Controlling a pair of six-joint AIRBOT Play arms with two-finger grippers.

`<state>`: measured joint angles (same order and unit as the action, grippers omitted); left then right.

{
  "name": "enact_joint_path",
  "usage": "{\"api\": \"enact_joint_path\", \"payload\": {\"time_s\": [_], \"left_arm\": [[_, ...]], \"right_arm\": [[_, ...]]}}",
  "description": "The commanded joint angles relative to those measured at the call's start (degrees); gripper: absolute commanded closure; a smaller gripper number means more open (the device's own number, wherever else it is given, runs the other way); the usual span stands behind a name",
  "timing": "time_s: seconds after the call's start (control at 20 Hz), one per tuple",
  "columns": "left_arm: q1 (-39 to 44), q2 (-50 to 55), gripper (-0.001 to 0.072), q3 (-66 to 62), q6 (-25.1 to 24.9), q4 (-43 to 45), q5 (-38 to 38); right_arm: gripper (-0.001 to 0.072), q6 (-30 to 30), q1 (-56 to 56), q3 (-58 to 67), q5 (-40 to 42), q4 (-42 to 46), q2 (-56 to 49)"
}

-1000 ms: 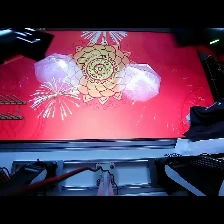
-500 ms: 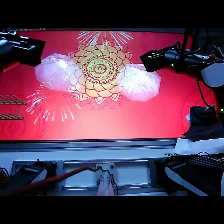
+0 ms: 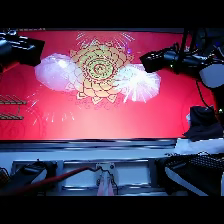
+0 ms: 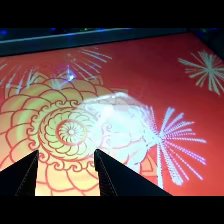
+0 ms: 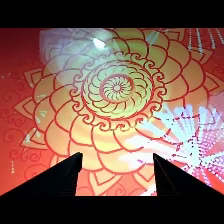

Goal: Fold the clothes and pants, and hang the long-sleeved shirts on hangers.

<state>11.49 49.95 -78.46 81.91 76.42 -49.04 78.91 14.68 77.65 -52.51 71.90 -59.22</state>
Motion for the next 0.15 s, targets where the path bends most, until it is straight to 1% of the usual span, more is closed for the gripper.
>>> {"api": "enact_joint_path", "payload": {"time_s": [0.0, 0.1], "left_arm": [[0.0, 0.0, 0.0362, 0.0, 0.0, 0.1, 0.0], [0.0, 0.0, 0.0361, 0.0, 0.0, 0.1, 0.0]], "right_arm": [[0.0193, 0.0, 0.1, 0.0, 0.0, 0.0, 0.0], [0.0193, 0.0, 0.1, 0.0, 0.0, 0.0, 0.0]]}}
